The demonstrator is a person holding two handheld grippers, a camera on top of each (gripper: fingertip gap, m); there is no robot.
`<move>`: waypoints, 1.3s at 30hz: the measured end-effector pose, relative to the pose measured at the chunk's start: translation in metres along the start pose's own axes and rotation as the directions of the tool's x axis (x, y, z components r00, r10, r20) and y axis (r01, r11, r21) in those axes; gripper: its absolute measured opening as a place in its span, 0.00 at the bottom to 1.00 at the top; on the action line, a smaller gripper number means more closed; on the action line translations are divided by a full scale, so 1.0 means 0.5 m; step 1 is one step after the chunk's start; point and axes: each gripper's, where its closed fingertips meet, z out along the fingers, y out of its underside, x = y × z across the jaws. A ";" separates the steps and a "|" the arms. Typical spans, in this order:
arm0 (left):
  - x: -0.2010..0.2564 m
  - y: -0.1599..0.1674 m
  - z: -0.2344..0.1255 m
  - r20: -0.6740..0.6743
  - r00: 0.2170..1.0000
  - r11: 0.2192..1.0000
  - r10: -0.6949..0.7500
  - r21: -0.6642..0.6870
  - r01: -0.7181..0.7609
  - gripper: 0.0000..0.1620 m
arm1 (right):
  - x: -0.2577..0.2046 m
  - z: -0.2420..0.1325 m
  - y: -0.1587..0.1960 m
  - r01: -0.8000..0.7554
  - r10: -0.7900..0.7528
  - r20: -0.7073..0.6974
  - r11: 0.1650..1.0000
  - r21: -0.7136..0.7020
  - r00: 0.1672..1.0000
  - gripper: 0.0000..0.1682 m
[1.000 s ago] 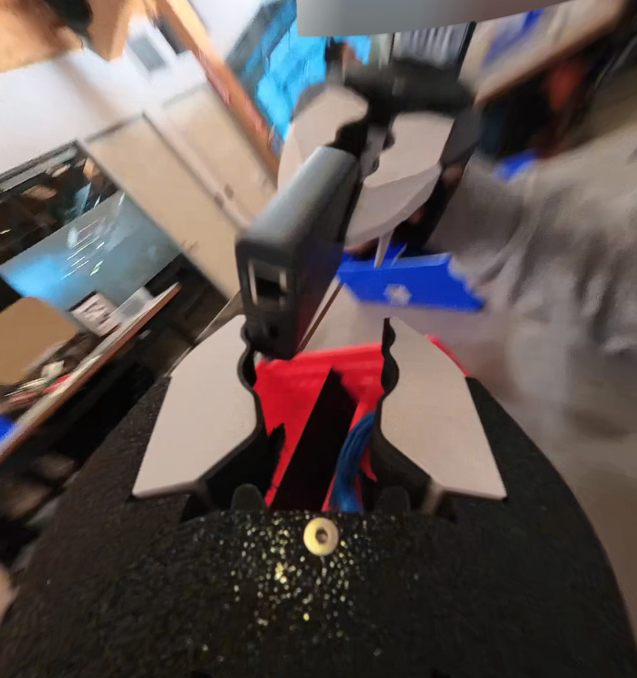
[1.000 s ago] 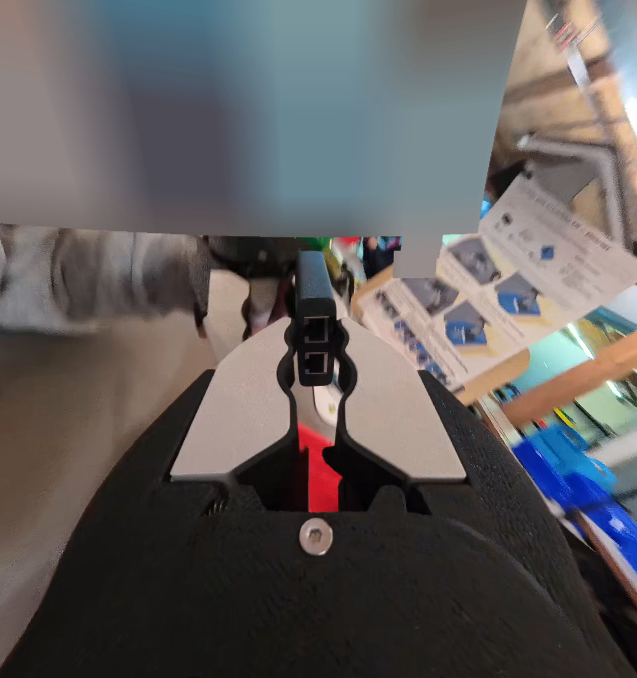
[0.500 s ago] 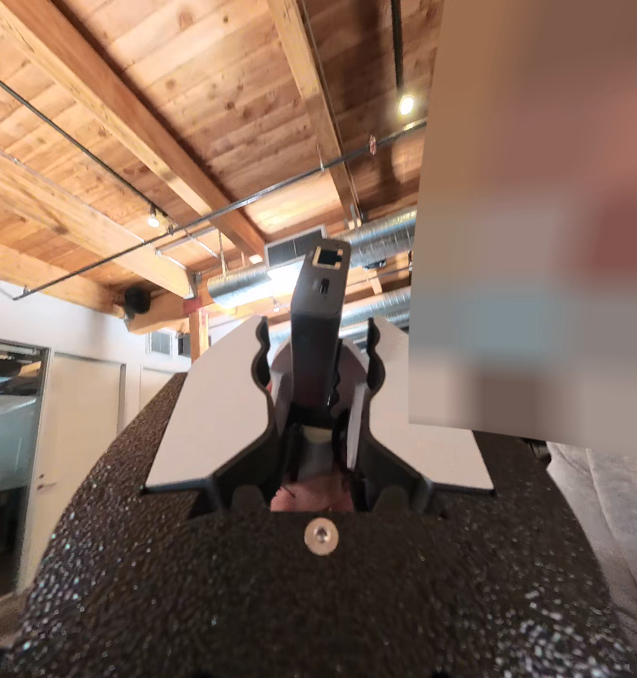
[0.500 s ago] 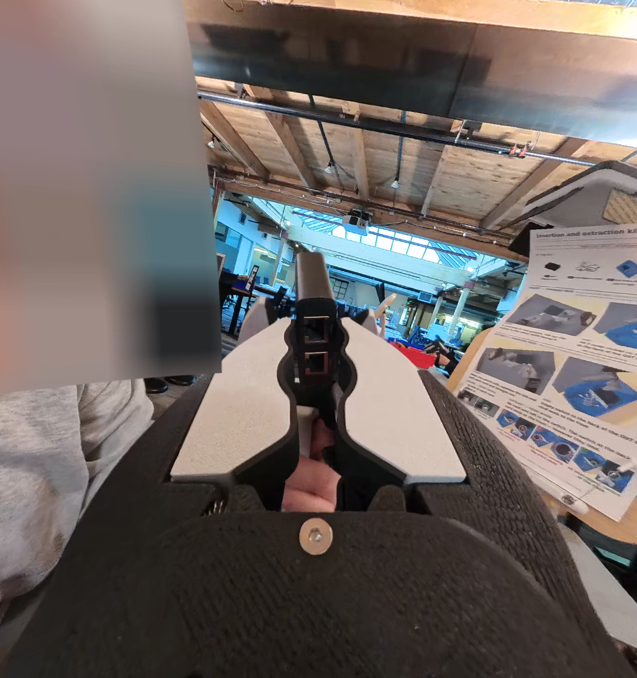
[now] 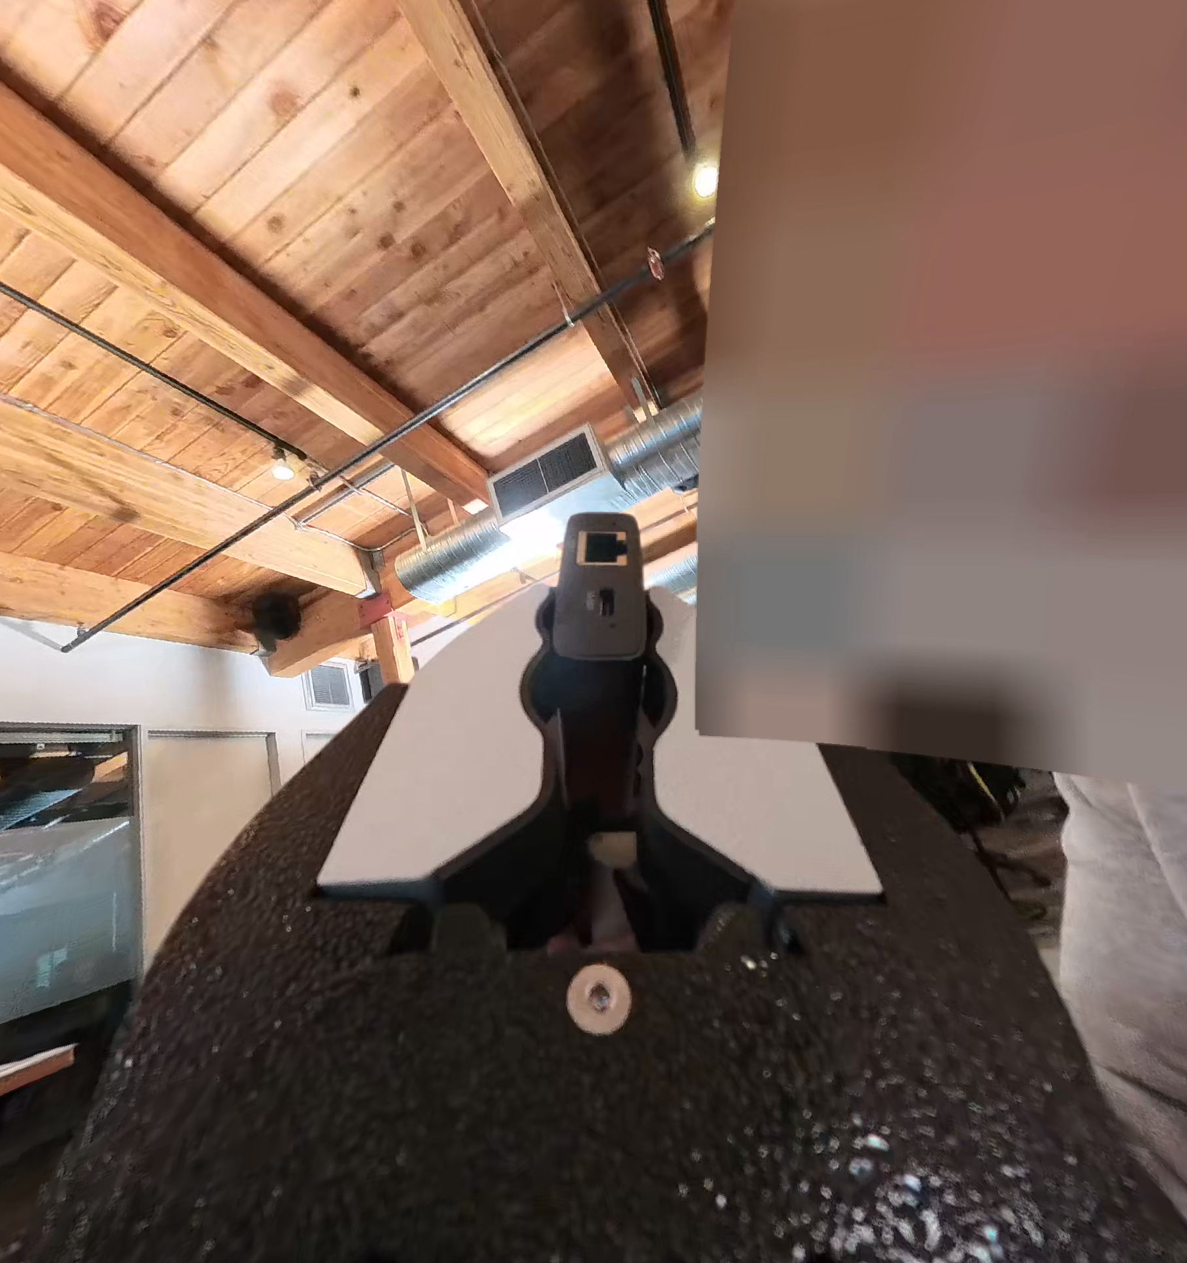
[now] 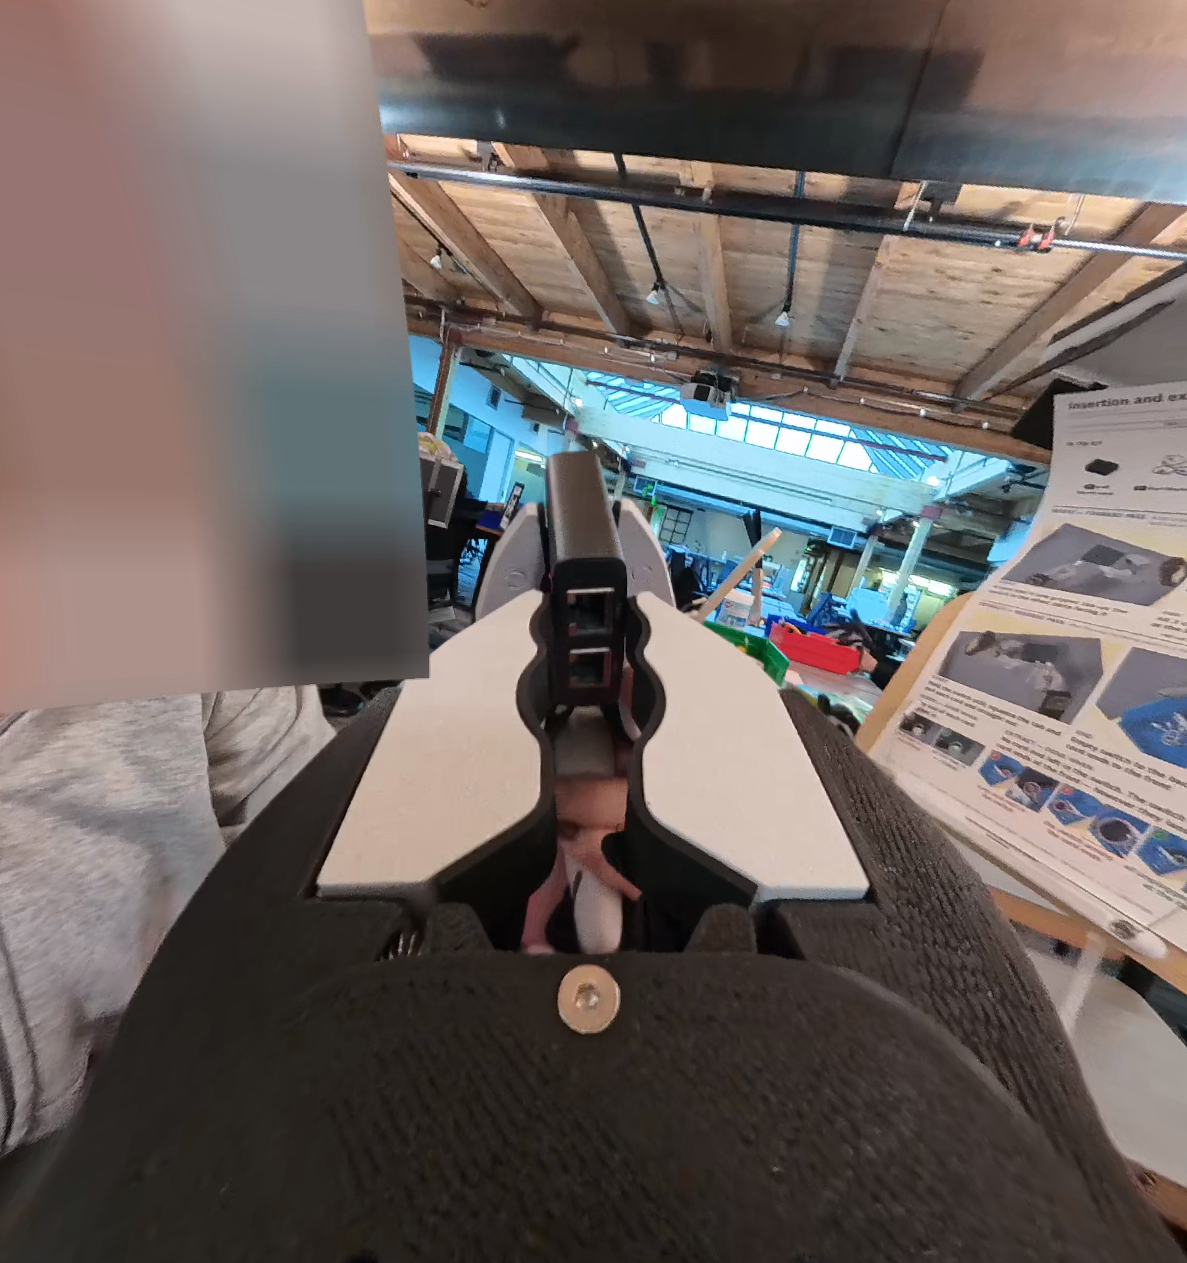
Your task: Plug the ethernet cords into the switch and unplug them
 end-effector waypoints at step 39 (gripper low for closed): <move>-0.143 -0.098 -0.131 -0.144 0.969 0.968 0.200 -0.122 -0.218 0.12 | -0.022 -0.163 0.538 -0.122 0.152 -0.117 0.028 -0.992 0.981 0.12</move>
